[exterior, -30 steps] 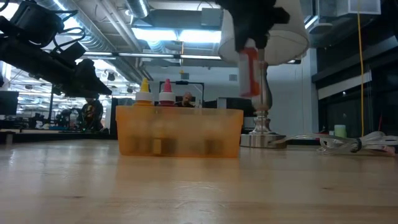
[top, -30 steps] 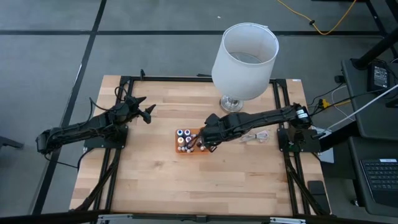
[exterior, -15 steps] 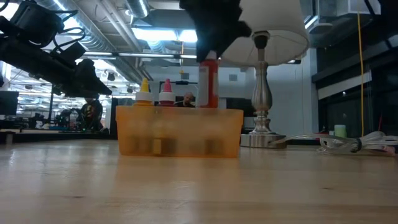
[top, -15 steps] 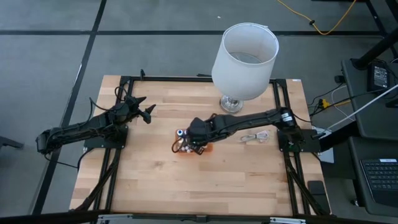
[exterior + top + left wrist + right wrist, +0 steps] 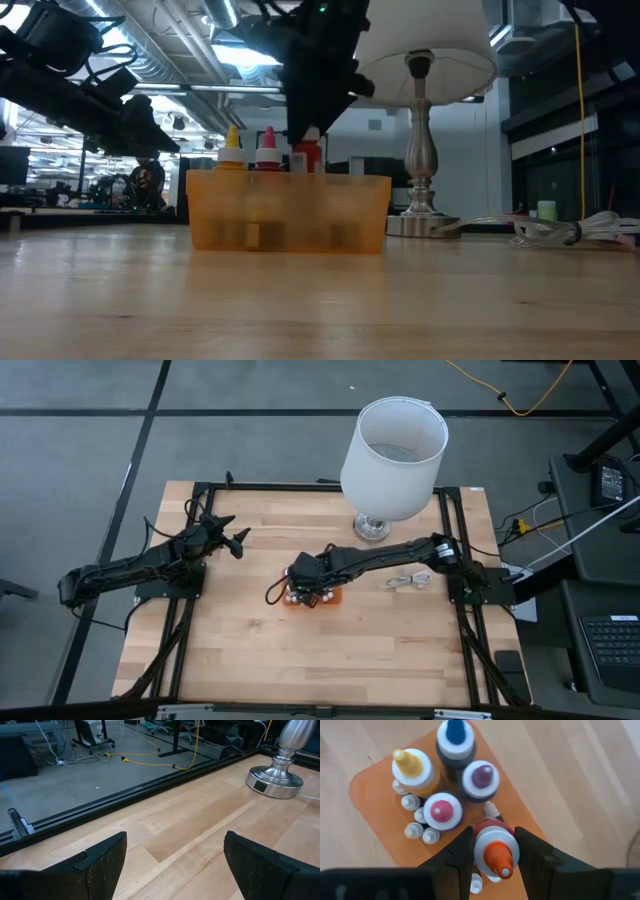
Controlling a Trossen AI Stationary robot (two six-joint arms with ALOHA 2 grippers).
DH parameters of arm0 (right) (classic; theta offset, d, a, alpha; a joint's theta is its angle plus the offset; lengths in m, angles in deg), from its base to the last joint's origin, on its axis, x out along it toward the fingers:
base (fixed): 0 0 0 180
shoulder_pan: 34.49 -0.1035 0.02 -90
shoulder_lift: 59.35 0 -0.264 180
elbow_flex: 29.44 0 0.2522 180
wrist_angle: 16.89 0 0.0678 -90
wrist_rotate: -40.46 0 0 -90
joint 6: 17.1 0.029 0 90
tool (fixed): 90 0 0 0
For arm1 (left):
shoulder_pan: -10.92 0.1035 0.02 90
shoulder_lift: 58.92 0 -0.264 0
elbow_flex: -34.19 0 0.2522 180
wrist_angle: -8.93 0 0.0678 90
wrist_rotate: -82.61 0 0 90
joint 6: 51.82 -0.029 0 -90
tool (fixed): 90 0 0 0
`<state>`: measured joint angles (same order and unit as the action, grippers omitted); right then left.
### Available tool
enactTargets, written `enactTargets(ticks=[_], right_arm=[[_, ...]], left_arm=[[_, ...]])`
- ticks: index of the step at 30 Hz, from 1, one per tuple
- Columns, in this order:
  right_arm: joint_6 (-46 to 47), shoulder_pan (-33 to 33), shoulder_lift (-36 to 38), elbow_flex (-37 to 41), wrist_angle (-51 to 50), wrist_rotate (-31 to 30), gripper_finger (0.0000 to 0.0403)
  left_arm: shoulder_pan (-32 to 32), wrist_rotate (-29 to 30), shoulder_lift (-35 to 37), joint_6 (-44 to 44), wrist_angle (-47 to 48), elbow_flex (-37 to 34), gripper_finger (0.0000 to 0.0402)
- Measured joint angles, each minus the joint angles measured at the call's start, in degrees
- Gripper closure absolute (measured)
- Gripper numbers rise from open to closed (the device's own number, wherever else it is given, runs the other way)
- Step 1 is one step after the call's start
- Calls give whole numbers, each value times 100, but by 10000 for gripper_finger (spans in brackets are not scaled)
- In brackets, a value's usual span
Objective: Pick & Place food coloring
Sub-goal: Put the big orange food coloring bottle into the orange transparent bin, then return to Home Position
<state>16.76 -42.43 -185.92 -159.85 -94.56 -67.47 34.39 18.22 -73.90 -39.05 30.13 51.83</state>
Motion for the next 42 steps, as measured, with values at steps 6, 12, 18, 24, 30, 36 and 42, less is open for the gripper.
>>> enactTargets(ticks=[6,12,18,24,30,36,42], right_arm=[[-2,-4,-222,1,90,65,274],[-4,-2,-329,2,195,134,274],[7,-4,-360,2,203,151,258],[39,-4,-360,2,117,149,187],[170,-13,-357,0,-33,142,124],[206,-98,-352,0,-314,184,103],[247,-233,-357,-72,-525,544,107]], left_arm=[[0,0,0,0,0,2,78],[0,0,0,-1,0,0,79],[0,0,0,0,0,0,79],[0,0,0,-1,0,1,78],[0,0,0,-2,0,1,79],[0,0,0,0,0,0,79],[0,0,0,0,0,0,78]])
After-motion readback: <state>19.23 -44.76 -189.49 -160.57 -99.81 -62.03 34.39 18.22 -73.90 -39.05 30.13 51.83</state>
